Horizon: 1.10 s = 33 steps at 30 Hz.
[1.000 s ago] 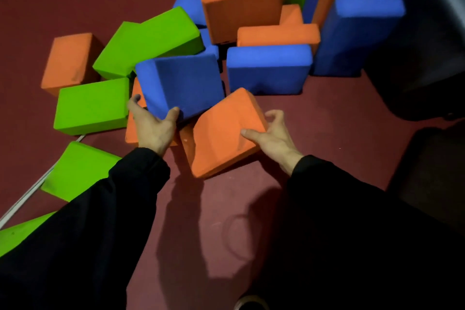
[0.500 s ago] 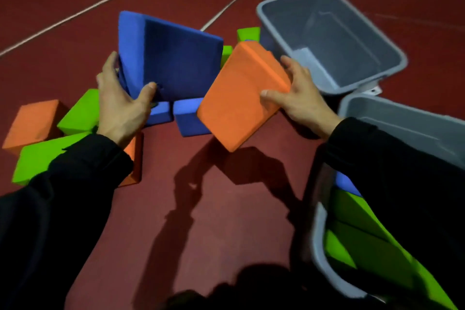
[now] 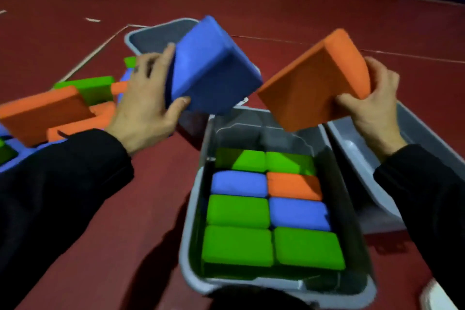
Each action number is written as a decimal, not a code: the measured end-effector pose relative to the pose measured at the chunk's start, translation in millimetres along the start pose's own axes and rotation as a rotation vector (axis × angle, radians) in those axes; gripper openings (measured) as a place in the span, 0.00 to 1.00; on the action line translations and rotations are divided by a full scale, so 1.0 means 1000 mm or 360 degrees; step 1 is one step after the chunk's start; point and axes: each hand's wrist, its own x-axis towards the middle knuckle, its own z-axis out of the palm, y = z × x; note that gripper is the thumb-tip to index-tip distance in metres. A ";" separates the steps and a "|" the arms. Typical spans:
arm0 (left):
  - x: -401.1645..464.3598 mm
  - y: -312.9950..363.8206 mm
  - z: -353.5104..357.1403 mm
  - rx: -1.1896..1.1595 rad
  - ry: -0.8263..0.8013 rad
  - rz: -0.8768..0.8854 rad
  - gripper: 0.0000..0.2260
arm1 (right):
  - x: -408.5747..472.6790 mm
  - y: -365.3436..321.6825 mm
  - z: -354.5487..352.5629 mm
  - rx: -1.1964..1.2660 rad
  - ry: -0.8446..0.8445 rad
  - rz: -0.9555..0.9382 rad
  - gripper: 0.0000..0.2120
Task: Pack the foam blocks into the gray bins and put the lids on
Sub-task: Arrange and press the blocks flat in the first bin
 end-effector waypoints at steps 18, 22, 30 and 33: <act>0.028 0.003 0.214 0.0268 -0.1101 0.0118 0.43 | 0.018 0.096 0.004 -0.0212 -0.0554 -0.0091 0.39; 0.019 -0.007 0.233 0.0308 -0.1203 -0.0048 0.42 | 0.030 0.104 0.030 -0.0378 -0.0863 -0.0208 0.41; 0.015 0.003 0.255 0.0357 -0.1491 -0.0205 0.40 | 0.047 0.146 0.057 -0.0770 -0.1287 -0.0301 0.41; 0.012 -0.004 0.269 0.0287 -0.1549 -0.0278 0.38 | 0.052 0.155 0.067 -0.1112 -0.1345 -0.0523 0.42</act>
